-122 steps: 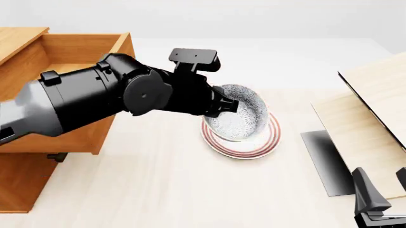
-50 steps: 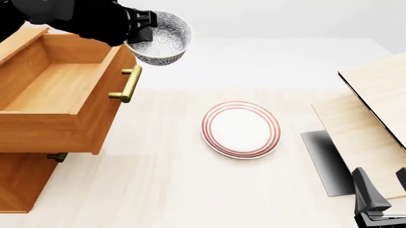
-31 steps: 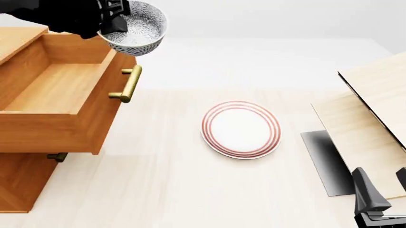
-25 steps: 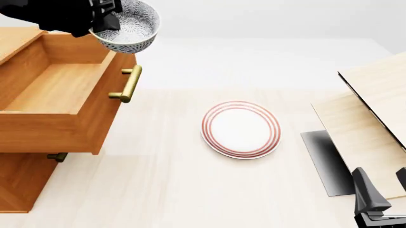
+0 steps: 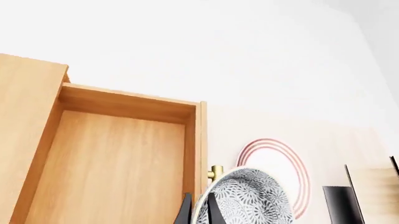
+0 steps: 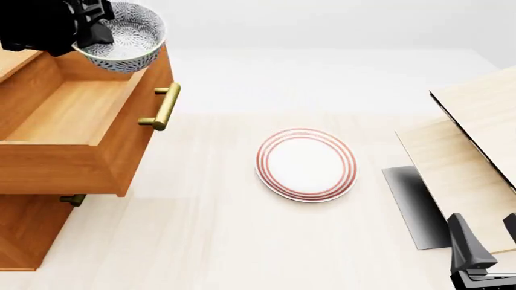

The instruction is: Open the top drawer of the cabinet and put the bowl in it.

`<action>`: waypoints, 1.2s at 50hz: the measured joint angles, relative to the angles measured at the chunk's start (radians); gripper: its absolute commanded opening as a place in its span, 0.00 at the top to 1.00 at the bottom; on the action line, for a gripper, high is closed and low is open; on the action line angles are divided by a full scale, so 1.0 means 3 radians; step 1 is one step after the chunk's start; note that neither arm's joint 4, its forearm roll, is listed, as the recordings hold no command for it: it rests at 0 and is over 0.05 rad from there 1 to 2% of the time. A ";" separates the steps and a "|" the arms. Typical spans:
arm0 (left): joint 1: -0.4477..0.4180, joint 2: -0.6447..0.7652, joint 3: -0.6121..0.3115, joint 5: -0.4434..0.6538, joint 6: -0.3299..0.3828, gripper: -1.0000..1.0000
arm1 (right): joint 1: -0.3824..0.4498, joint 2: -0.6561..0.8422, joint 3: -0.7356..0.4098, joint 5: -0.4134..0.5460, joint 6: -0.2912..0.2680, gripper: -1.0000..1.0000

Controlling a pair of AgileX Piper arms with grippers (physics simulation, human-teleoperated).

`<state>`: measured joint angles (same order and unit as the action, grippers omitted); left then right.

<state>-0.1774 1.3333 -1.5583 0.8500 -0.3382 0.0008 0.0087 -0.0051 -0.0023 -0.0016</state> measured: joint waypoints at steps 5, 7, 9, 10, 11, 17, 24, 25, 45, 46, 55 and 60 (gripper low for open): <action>0.0086 -0.0084 0.0123 -0.0040 -0.0029 1.00 | 0.0000 0.0000 0.0000 0.0000 0.0000 0.00; 0.0116 -0.0114 0.0173 -0.0058 -0.0042 1.00 | 0.0000 0.0000 0.0000 0.0000 0.0000 0.00; 0.0147 -0.0143 0.0223 -0.0077 -0.0054 1.00 | 0.0000 0.0000 0.0000 0.0000 0.0000 0.00; 0.0161 -0.0157 0.0247 -0.0086 -0.0060 1.00 | 0.0000 0.0000 0.0000 0.0000 0.0000 0.00; 0.0177 -0.0172 0.0271 -0.0095 -0.0068 1.00 | 0.0000 0.0000 0.0000 0.0000 0.0000 0.00; 0.0267 -0.0251 0.0402 -0.0145 -0.0106 1.00 | 0.0000 0.0000 0.0000 0.0000 0.0000 0.00; 0.0355 -0.0319 0.0553 -0.0207 -0.0144 1.00 | 0.0000 0.0000 0.0000 0.0000 0.0000 0.00; 0.0368 -0.0329 0.0576 -0.0217 -0.0152 1.00 | 0.0000 0.0000 0.0000 0.0000 0.0000 0.00; 0.0615 -0.0554 0.0889 -0.0330 -0.0292 1.00 | 0.0000 0.0000 0.0000 0.0000 0.0000 0.00; 0.0625 -0.0564 0.0902 -0.0335 -0.0297 1.00 | 0.0000 0.0000 0.0000 0.0000 0.0000 0.00; 0.0716 -0.0632 0.1007 -0.0385 -0.0344 1.00 | 0.0000 0.0000 0.0000 0.0000 0.0000 0.00; 0.0759 -0.0644 0.1062 -0.0423 -0.0367 1.00 | 0.0000 0.0000 0.0000 0.0000 0.0000 0.00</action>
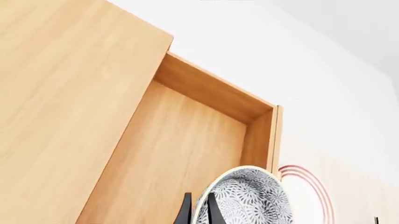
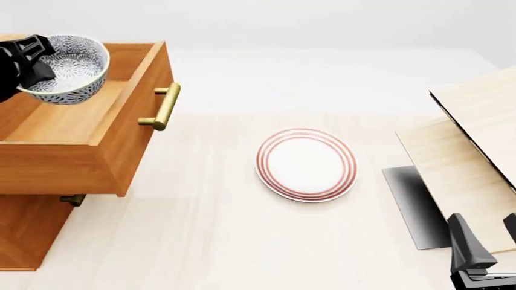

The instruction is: Open the top drawer of the cabinet and put the bowl in it.

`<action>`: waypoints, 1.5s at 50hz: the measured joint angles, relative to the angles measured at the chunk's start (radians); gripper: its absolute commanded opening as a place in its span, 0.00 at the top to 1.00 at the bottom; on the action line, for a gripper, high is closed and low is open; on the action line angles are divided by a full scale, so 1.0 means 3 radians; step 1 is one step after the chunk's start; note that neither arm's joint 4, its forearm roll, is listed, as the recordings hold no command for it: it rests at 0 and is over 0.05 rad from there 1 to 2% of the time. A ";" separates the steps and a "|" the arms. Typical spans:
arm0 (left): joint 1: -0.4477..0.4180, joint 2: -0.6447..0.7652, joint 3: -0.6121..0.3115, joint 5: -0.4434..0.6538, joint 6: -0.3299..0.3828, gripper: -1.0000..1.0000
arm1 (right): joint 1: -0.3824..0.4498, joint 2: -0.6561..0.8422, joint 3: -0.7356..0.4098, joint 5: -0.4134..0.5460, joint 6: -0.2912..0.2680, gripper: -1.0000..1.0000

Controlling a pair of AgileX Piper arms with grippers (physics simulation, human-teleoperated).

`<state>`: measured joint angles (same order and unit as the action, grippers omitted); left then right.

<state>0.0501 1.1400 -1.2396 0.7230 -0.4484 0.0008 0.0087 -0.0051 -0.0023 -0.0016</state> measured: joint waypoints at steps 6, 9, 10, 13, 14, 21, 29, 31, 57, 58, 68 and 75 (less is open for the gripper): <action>0.0054 0.0008 0.0048 -0.0042 -0.0018 1.00 | 0.0000 0.0000 0.0000 0.0000 0.0000 0.00; 0.0083 0.0021 0.0061 -0.0059 -0.0024 1.00 | 0.0000 0.0000 0.0000 0.0000 0.0000 0.00; 0.0091 0.0027 0.0063 -0.0064 -0.0026 1.00 | 0.0000 0.0000 0.0000 0.0000 0.0000 0.00; 0.0119 0.0051 0.0061 -0.0076 -0.0027 1.00 | 0.0000 0.0000 0.0000 0.0000 0.0000 0.00; 0.0125 0.0059 0.0062 -0.0082 -0.0029 1.00 | 0.0000 0.0000 0.0000 0.0000 0.0000 0.00; 0.0171 0.0124 0.0068 -0.0131 -0.0037 1.00 | 0.0000 0.0000 0.0000 0.0000 0.0000 0.00; 0.0203 0.0233 0.0063 -0.0202 -0.0048 1.00 | 0.0000 0.0000 0.0000 0.0000 0.0000 0.00; 0.0209 0.0264 0.0060 -0.0221 -0.0049 1.00 | 0.0000 0.0000 0.0000 0.0000 0.0000 0.00; 0.0237 0.0643 0.0029 -0.0475 -0.0062 1.00 | 0.0000 0.0000 0.0000 0.0000 0.0000 0.00; 0.0240 0.0655 0.0026 -0.0482 -0.0059 1.00 | 0.0000 0.0000 0.0000 0.0000 0.0000 0.00; 0.0264 0.0781 -0.0005 -0.0546 -0.0040 1.00 | 0.0000 0.0000 0.0000 0.0000 0.0000 0.00; 0.0275 0.0859 -0.0022 -0.0586 -0.0027 1.00 | 0.0000 0.0000 0.0000 0.0000 0.0000 0.00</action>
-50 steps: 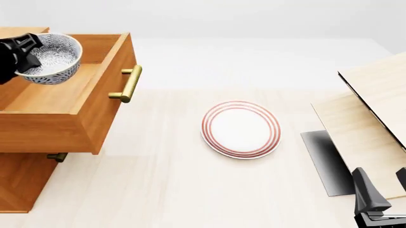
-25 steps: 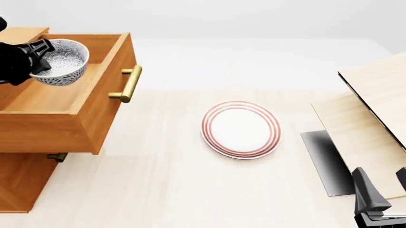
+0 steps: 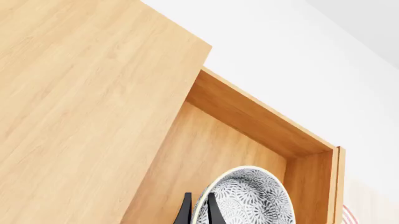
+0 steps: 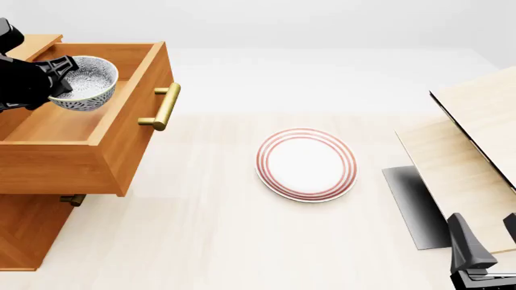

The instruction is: Open the top drawer of the cabinet and put the bowl in it.

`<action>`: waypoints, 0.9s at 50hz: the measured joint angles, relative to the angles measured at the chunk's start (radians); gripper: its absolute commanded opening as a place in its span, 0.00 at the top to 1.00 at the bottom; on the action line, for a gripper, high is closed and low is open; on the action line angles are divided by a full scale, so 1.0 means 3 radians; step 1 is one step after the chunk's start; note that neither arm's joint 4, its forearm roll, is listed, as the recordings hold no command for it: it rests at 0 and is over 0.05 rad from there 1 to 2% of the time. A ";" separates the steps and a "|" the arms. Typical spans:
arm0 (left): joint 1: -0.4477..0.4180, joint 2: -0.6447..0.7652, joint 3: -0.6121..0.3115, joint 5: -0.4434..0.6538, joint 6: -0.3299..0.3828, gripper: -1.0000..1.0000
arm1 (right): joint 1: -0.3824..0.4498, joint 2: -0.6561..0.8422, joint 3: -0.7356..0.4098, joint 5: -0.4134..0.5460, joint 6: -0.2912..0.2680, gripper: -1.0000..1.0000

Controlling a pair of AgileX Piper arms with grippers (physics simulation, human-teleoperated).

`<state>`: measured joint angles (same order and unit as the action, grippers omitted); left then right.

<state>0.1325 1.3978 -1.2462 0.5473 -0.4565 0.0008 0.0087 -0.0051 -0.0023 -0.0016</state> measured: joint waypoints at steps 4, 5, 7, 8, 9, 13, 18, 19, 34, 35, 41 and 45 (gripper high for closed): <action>0.0004 0.0041 -0.0011 -0.0017 0.0008 1.00 | 0.0000 0.0000 0.0000 0.0000 0.0000 0.00; 0.0005 0.0050 -0.0012 -0.0021 0.0009 1.00 | 0.0000 0.0000 0.0000 0.0000 0.0000 0.00; 0.0007 0.0069 -0.0017 -0.0029 0.0012 1.00 | 0.0000 0.0000 0.0000 0.0000 0.0000 0.00; 0.0008 0.0078 -0.0018 -0.0033 0.0013 1.00 | 0.0000 0.0000 0.0000 0.0000 0.0000 0.00; 0.0009 0.0087 -0.0020 -0.0038 0.0014 1.00 | 0.0000 0.0000 0.0000 0.0000 0.0000 0.00; 0.0016 0.0122 -0.0018 -0.0058 0.0018 1.00 | 0.0000 0.0000 0.0000 0.0000 0.0000 0.00; 0.0021 0.0151 -0.0009 -0.0082 0.0018 1.00 | 0.0000 0.0000 0.0000 0.0000 0.0000 0.00; 0.0022 0.0156 -0.0007 -0.0085 0.0017 1.00 | 0.0000 0.0000 0.0000 0.0000 0.0000 0.00; 0.0010 0.0216 -0.0061 -0.0094 0.0048 0.00 | 0.0000 0.0000 0.0000 0.0000 0.0000 0.00; 0.0009 0.0217 -0.0066 -0.0094 0.0052 0.00 | 0.0000 0.0000 0.0000 0.0000 0.0000 0.00; 0.0004 0.0212 -0.0093 -0.0075 0.0080 0.00 | 0.0000 0.0000 0.0000 0.0000 0.0000 0.00; 0.0011 0.0194 -0.0112 -0.0043 0.0105 0.00 | 0.0000 0.0000 0.0000 0.0000 0.0000 0.00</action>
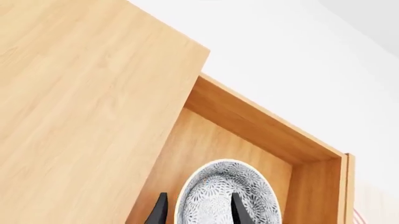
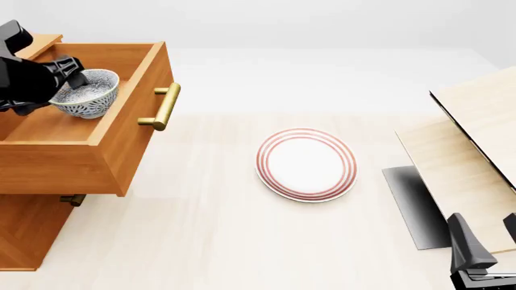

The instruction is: Open the top drawer of the cabinet and put the bowl in it.

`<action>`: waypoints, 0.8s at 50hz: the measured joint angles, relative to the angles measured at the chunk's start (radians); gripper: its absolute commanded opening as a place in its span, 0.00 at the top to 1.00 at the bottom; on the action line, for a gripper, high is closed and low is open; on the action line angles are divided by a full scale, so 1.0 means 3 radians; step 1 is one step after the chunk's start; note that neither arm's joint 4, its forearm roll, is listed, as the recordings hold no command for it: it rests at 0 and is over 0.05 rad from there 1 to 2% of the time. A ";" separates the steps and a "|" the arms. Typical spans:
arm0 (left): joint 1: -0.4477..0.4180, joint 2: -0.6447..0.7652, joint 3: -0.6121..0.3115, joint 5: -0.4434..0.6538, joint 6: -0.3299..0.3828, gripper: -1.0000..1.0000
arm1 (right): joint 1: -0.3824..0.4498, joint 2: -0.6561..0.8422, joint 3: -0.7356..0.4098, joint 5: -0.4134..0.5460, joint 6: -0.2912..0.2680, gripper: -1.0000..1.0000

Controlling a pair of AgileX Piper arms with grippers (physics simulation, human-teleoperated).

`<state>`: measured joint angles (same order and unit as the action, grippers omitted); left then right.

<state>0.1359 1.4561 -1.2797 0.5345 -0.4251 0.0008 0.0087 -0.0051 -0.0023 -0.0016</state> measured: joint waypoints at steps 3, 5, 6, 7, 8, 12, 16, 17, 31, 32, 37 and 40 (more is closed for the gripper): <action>0.0005 -0.0015 -0.0017 0.0029 0.0018 0.00 | 0.0000 0.0000 0.0000 0.0000 0.0000 0.00; 0.0008 -0.0025 -0.0027 0.0049 0.0030 0.00 | 0.0000 0.0000 0.0000 0.0000 0.0000 0.00; 0.0008 -0.0030 -0.0031 0.0059 0.0037 0.00 | 0.0000 0.0000 0.0000 0.0000 0.0000 0.00; 0.0008 -0.0035 -0.0034 0.0067 0.0042 0.00 | 0.0000 0.0000 0.0000 0.0000 0.0000 0.00; 0.0008 -0.0041 -0.0036 0.0076 0.0048 0.00 | 0.0000 0.0000 0.0000 0.0000 0.0000 0.00; 0.0011 -0.0070 -0.0033 0.0107 0.0063 0.00 | 0.0000 0.0000 0.0000 0.0000 0.0000 0.00; 0.0017 -0.0101 -0.0027 0.0137 0.0080 0.00 | 0.0000 0.0000 0.0000 0.0000 0.0000 0.00; 0.0018 -0.0110 -0.0025 0.0143 0.0083 0.00 | 0.0000 0.0000 0.0000 0.0000 0.0000 0.00; 0.0027 -0.0236 -0.0040 0.0272 0.0136 0.00 | 0.0000 0.0000 0.0000 0.0000 0.0000 0.00; 0.0028 -0.0249 -0.0041 0.0283 0.0140 0.00 | 0.0000 0.0000 0.0000 0.0000 0.0000 0.00; 0.0032 -0.0314 -0.0044 0.0337 0.0157 0.00 | 0.0000 0.0000 0.0000 0.0000 0.0000 0.00; 0.0037 -0.0355 -0.0040 0.0368 0.0169 0.00 | 0.0000 0.0000 0.0000 0.0000 0.0000 0.00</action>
<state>0.1469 1.3496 -1.2916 0.6449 -0.3745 0.0008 0.0087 -0.0051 -0.0023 -0.0016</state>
